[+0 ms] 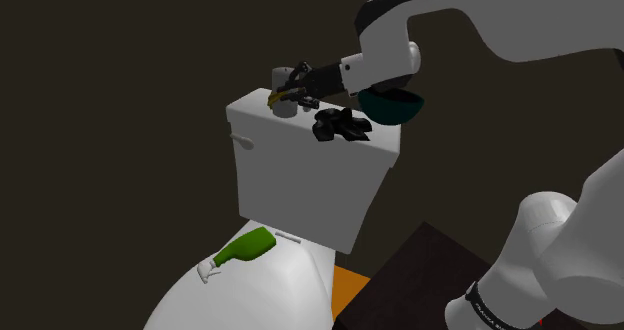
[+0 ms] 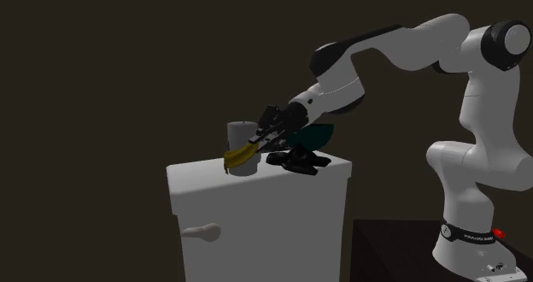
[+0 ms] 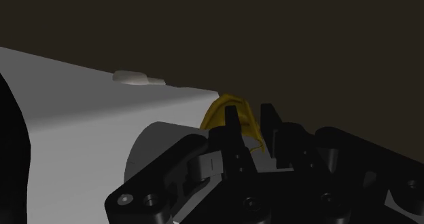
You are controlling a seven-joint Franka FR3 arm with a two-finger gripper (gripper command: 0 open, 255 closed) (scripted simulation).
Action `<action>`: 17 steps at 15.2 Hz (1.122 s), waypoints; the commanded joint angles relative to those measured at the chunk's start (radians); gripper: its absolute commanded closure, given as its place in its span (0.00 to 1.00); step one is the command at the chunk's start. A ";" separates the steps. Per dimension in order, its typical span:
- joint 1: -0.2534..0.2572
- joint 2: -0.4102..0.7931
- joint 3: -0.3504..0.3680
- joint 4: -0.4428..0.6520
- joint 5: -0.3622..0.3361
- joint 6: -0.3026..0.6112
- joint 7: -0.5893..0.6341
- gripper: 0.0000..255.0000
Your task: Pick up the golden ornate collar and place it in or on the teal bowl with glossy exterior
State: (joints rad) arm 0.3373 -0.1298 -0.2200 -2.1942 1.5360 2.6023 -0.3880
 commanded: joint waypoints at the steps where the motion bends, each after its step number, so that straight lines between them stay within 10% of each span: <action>1: -0.002 -0.003 0.000 -0.001 -0.016 0.004 0.019 1.00; 17: -0.026 -0.073 0.024 0.084 -0.277 -0.018 0.313 1.00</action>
State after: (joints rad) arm 0.3150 -0.1980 -0.1964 -2.1165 1.2765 2.5889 -0.0937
